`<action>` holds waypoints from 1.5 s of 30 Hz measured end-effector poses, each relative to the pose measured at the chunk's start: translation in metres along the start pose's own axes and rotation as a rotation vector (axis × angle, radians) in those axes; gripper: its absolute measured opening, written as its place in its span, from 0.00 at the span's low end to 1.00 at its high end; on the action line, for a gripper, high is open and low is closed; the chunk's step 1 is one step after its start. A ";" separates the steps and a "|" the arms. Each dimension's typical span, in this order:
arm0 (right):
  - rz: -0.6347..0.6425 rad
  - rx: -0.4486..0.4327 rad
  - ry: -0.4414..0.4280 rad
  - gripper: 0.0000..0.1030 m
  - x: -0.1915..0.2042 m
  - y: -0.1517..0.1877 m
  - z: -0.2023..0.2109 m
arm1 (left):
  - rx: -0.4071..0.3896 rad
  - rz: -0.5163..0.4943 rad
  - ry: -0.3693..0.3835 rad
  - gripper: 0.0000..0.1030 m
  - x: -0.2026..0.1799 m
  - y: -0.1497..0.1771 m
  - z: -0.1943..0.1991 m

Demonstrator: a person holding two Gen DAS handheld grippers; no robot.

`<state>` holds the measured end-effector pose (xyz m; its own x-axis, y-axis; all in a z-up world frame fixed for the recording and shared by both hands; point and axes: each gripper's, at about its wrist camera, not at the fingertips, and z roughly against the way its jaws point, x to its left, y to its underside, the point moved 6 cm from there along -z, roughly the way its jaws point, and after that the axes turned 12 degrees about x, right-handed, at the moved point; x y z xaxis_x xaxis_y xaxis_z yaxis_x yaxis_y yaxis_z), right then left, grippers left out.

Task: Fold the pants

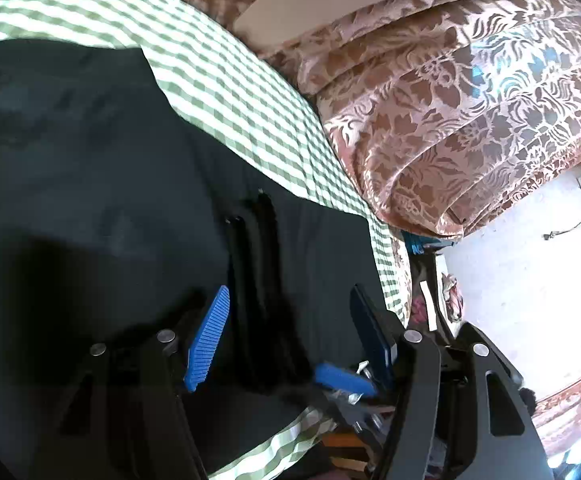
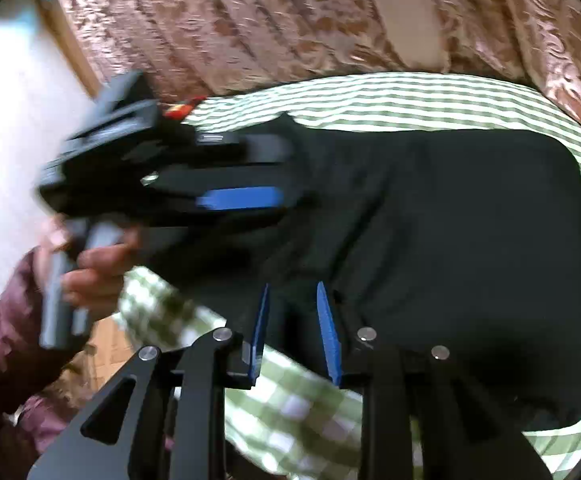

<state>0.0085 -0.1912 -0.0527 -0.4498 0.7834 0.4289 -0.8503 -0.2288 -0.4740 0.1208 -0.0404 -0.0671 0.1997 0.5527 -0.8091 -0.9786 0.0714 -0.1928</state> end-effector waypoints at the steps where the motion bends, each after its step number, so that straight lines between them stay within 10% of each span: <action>1: -0.006 -0.005 -0.012 0.24 -0.002 0.000 0.005 | 0.015 0.006 0.001 0.60 0.000 -0.001 -0.005; 7: -0.203 -0.133 0.031 0.24 -0.063 0.023 0.070 | 0.082 0.002 -0.054 0.58 0.000 -0.004 -0.030; 9: -0.308 -0.180 0.065 0.24 -0.093 0.034 0.090 | 0.094 -0.039 -0.093 0.22 -0.006 -0.002 -0.037; 11: -0.388 -0.207 0.088 0.21 -0.113 0.045 0.102 | 0.071 -0.099 -0.164 0.15 -0.014 -0.002 -0.040; 19: -0.438 -0.132 0.123 0.16 -0.127 0.063 0.083 | -0.052 -0.254 -0.217 0.14 -0.036 0.024 -0.001; 27: -0.373 -0.050 0.219 0.16 -0.125 0.070 0.075 | -0.010 -0.136 -0.270 0.19 0.011 0.025 -0.011; 34: -0.306 -0.148 0.213 0.48 -0.117 0.017 0.093 | -0.170 -0.249 -0.304 0.22 -0.030 0.010 0.031; 41: -0.368 -0.192 0.158 0.49 -0.143 -0.055 0.057 | -0.158 -0.351 -0.354 0.22 -0.059 -0.014 -0.003; 45: -0.436 -0.095 0.272 0.48 -0.172 -0.052 0.023 | -0.068 -0.349 -0.447 0.22 -0.037 -0.004 -0.028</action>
<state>0.1236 -0.3274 -0.0844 0.0379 0.9188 0.3930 -0.9084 0.1955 -0.3695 0.1191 -0.0846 -0.0520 0.4563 0.8047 -0.3799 -0.8498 0.2674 -0.4541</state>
